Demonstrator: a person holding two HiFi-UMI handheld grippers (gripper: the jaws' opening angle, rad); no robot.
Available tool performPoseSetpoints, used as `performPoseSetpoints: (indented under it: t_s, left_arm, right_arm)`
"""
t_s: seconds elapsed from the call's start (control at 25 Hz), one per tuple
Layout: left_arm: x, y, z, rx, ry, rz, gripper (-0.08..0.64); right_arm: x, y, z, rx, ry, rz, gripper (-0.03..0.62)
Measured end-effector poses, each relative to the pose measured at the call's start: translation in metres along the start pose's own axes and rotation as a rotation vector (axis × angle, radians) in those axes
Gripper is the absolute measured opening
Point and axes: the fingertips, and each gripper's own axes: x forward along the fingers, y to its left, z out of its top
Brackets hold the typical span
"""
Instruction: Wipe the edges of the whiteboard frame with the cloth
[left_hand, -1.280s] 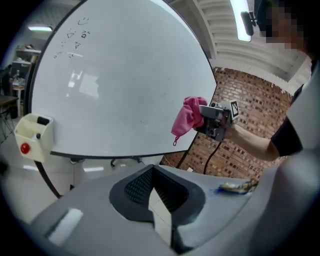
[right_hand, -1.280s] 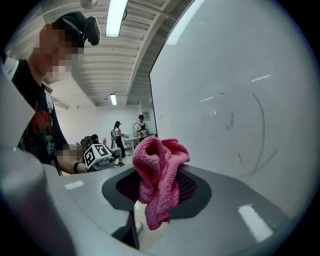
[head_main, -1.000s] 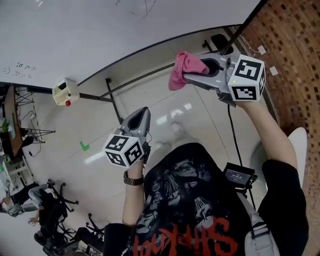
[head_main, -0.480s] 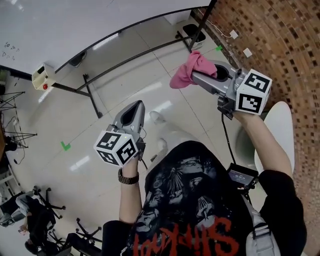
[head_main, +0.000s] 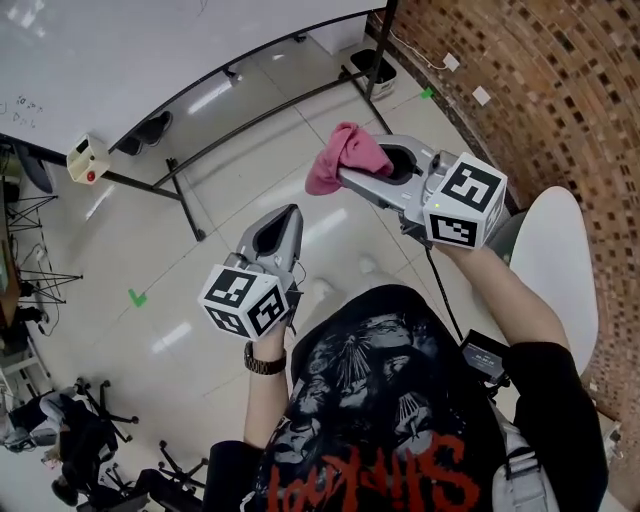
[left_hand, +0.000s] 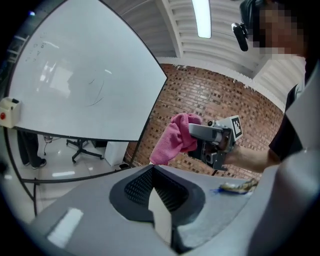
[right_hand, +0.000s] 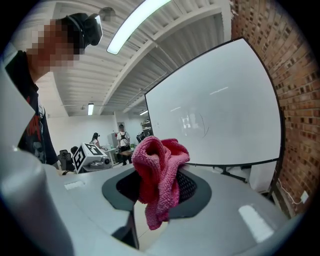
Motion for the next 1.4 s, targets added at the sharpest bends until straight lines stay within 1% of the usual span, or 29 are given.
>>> performPoseSetpoints:
  t_s: [0.08, 0.16, 0.2, 0.28, 0.32, 0.44, 0.56, 0.72, 0.88, 0.96, 1.04, 1.12, 1.28, 1.4]
  left_arm:
    - [0.019, -0.018, 0.006, 0.034, -0.006, 0.025, -0.003]
    - [0.036, -0.034, 0.013, 0.073, -0.001, 0.052, -0.003]
    - [0.041, -0.036, 0.020, 0.100, -0.001, 0.078, -0.003]
    - [0.049, -0.036, 0.037, 0.155, -0.018, 0.146, -0.003]
    - [0.053, -0.038, 0.044, 0.172, -0.028, 0.167, -0.003]
    - [0.061, -0.048, 0.051, 0.206, -0.054, 0.187, -0.003]
    - [0.053, -0.034, 0.055, 0.230, -0.076, 0.253, -0.003]
    - [0.034, -0.026, 0.057, 0.230, -0.086, 0.311, -0.003]
    - [0.011, -0.011, 0.056, 0.207, -0.105, 0.385, -0.003]
    - [0.010, -0.004, 0.046, 0.178, -0.092, 0.413, -0.003]
    - [0.013, -0.004, 0.033, 0.158, -0.065, 0.423, -0.003]
    - [0.002, 0.001, 0.018, 0.137, -0.049, 0.451, -0.003]
    - [-0.035, 0.010, -0.003, 0.081, -0.071, 0.521, -0.003]
    - [-0.047, 0.010, -0.010, 0.058, -0.085, 0.548, -0.003]
  right_arm:
    - [-0.019, -0.010, 0.005, -0.041, -0.040, -0.019, 0.127]
    - [-0.038, -0.018, 0.011, -0.097, -0.084, -0.068, 0.127]
    - [-0.042, -0.019, 0.016, -0.120, -0.107, -0.080, 0.127]
    - [-0.043, -0.022, 0.024, -0.151, -0.135, -0.074, 0.127]
    - [-0.045, -0.023, 0.025, -0.159, -0.132, -0.075, 0.127]
    - [-0.054, -0.021, 0.017, -0.155, -0.103, -0.094, 0.127]
    - [-0.030, -0.017, 0.012, -0.156, -0.091, -0.045, 0.127]
    - [-0.002, 0.001, 0.012, -0.143, -0.077, 0.032, 0.127]
    - [0.027, 0.020, 0.013, -0.181, -0.060, 0.117, 0.127]
    - [0.035, 0.023, 0.007, -0.196, -0.040, 0.138, 0.127]
    - [0.039, 0.026, -0.002, -0.196, -0.011, 0.152, 0.127]
    - [0.051, 0.040, -0.017, -0.188, 0.017, 0.194, 0.127]
    - [0.070, 0.076, -0.035, -0.184, 0.046, 0.305, 0.126]
    - [0.074, 0.090, -0.041, -0.192, 0.066, 0.353, 0.124]
